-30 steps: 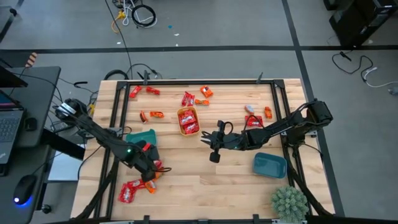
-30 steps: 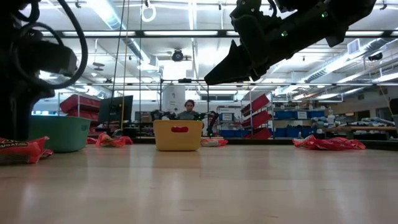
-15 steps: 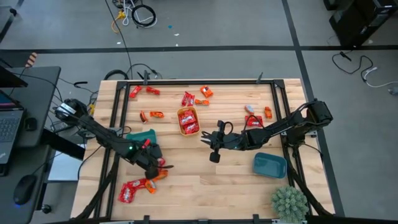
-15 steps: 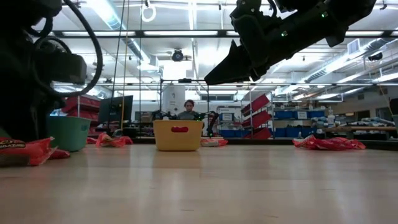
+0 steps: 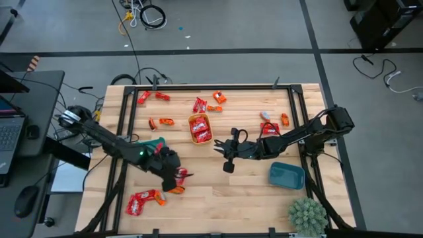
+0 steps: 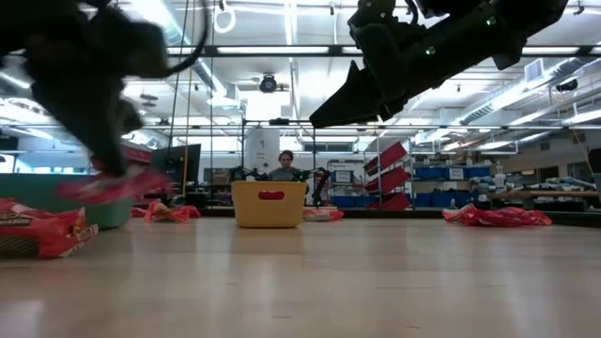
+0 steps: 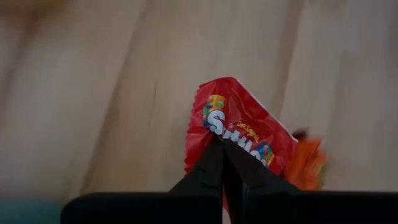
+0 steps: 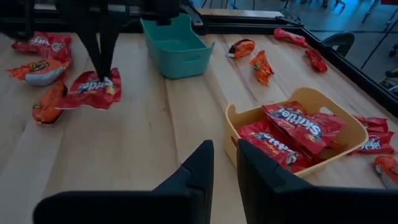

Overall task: Sort candy
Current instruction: Put the red candy into the yellow bin

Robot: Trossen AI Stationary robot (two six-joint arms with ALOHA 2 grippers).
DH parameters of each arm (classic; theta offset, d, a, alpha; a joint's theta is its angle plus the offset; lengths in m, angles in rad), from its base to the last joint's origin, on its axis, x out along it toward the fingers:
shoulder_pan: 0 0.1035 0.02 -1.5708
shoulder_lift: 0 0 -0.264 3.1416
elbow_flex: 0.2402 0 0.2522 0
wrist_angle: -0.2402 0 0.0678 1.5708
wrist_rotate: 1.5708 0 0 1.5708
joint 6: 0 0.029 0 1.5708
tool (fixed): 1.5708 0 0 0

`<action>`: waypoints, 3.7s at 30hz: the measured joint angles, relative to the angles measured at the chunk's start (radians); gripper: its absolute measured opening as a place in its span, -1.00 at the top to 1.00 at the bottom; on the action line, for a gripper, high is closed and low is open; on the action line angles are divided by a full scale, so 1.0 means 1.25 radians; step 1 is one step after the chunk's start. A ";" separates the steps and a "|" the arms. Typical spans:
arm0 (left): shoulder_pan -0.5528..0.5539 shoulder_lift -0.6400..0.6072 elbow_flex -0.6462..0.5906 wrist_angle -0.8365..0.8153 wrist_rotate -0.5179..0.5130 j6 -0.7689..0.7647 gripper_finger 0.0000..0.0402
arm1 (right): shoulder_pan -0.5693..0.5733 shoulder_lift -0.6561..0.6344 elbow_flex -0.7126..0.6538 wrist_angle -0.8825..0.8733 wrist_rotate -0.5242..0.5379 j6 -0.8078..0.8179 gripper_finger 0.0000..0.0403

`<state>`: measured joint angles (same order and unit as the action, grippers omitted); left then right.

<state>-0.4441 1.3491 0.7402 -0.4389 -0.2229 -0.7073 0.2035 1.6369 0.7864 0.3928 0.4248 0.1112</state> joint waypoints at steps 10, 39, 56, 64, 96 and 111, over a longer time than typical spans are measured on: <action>0.267 0.000 0.087 0.026 -0.019 0.170 1.00 | 0.000 -0.109 0.000 -0.129 0.053 0.015 0.71; 0.489 0.161 0.046 0.334 0.045 0.268 0.79 | 0.000 -0.147 0.000 -0.190 0.079 0.035 0.71; 0.364 0.082 0.164 0.096 0.044 0.416 0.71 | -0.002 -0.115 -0.001 -0.139 0.079 0.025 0.79; 0.188 -0.016 0.165 -0.089 0.052 0.295 0.99 | -0.003 -0.008 -0.001 0.024 0.007 -0.013 0.97; -0.490 0.096 0.164 -0.307 0.286 -0.993 0.48 | -0.001 0.038 0.000 0.117 -0.027 -0.008 0.82; -0.489 0.206 0.164 -0.305 0.294 -0.988 -0.01 | 0.000 0.038 0.000 0.116 -0.027 -0.002 0.79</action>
<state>-1.0550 1.6071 0.9452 -0.8201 0.1449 -1.9425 0.2035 1.6840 0.7860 0.5374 0.3904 0.1081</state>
